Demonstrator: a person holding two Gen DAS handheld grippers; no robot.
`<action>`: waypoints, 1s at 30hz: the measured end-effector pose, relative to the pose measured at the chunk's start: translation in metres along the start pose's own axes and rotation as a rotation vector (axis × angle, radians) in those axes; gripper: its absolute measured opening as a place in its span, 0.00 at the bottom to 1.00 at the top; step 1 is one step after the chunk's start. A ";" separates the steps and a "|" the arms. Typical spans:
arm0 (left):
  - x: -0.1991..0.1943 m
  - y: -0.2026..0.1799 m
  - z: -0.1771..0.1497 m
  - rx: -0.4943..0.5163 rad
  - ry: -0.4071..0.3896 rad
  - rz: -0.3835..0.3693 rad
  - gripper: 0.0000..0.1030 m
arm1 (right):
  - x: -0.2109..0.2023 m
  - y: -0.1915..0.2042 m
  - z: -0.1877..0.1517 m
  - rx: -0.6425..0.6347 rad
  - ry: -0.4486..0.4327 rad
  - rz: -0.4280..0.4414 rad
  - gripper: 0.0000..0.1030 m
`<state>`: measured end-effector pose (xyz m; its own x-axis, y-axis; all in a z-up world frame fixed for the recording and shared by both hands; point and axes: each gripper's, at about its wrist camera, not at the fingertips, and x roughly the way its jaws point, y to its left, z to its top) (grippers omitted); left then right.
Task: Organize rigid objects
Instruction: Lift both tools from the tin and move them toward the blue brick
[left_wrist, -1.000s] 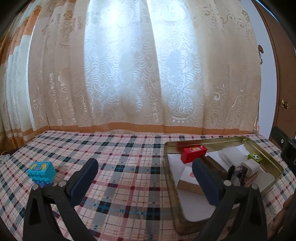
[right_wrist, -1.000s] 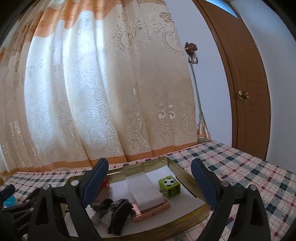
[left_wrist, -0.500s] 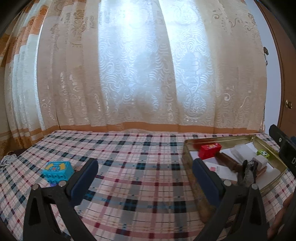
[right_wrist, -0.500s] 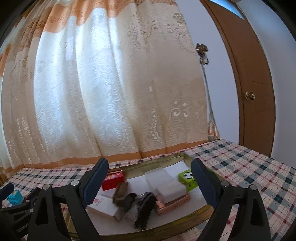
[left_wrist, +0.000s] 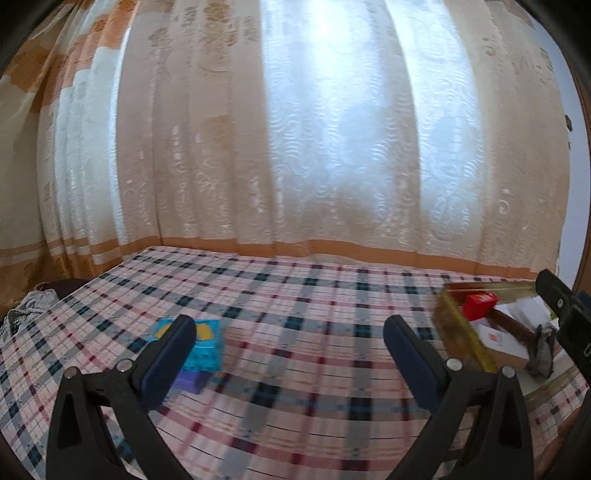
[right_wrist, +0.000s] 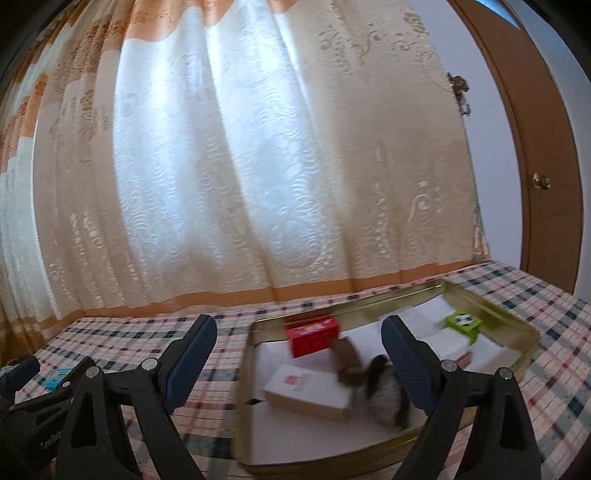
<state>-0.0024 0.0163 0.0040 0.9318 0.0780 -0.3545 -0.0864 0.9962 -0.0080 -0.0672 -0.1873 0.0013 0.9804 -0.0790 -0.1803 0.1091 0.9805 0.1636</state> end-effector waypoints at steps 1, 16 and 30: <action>0.001 0.006 0.000 -0.001 -0.001 0.009 1.00 | 0.000 0.005 -0.001 0.001 0.002 0.006 0.90; 0.010 0.062 0.004 -0.036 -0.004 0.069 1.00 | 0.009 0.074 -0.013 -0.022 0.046 0.104 0.90; 0.022 0.115 0.006 -0.076 0.021 0.138 1.00 | 0.017 0.119 -0.021 -0.033 0.090 0.183 0.90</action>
<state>0.0106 0.1327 0.0009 0.9019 0.2120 -0.3763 -0.2401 0.9703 -0.0287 -0.0405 -0.0684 -0.0028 0.9647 0.1157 -0.2366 -0.0761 0.9825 0.1698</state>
